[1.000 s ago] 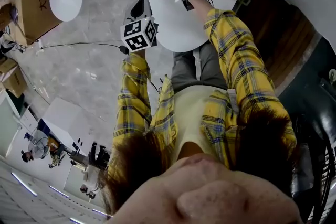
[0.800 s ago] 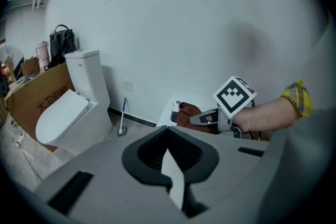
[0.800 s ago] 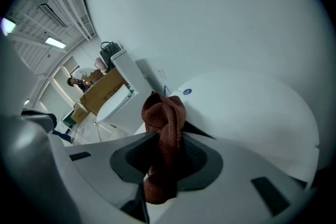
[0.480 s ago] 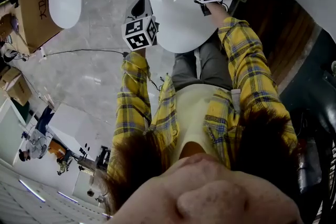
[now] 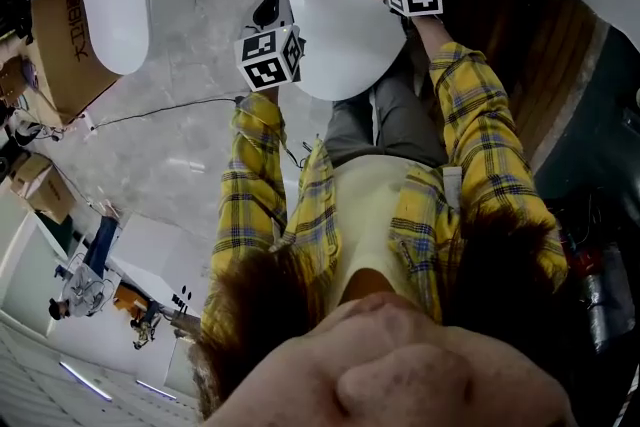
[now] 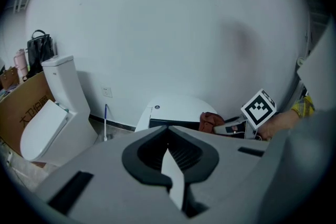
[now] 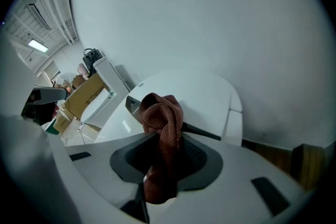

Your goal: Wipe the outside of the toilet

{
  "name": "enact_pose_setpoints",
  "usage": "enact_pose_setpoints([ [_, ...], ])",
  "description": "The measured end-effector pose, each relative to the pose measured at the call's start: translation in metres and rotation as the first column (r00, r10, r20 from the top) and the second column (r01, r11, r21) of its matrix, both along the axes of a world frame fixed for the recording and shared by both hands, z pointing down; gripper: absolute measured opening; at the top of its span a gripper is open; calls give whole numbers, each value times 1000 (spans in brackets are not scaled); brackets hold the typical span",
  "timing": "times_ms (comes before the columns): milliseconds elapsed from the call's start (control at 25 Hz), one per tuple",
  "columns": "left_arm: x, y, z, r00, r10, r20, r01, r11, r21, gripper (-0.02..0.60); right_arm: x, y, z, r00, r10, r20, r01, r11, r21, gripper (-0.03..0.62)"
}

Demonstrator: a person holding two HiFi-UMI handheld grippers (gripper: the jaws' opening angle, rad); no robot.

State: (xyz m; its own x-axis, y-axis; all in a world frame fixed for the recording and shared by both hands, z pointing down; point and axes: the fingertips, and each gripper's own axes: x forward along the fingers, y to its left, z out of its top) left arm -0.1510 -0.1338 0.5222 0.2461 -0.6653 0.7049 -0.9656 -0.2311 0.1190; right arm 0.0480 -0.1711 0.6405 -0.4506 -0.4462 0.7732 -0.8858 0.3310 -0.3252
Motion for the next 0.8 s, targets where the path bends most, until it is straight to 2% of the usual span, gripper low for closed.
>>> enact_pose_setpoints([
  [280,19,0,1,998,59,9,-59,998,-3,8,47,18,7,995,91,-32,-91,996,-19,120],
  [800,54,2,7,987,158,18,-158,987,-13,8,94,45,10,980,182,-77,-186,982,-44,120],
])
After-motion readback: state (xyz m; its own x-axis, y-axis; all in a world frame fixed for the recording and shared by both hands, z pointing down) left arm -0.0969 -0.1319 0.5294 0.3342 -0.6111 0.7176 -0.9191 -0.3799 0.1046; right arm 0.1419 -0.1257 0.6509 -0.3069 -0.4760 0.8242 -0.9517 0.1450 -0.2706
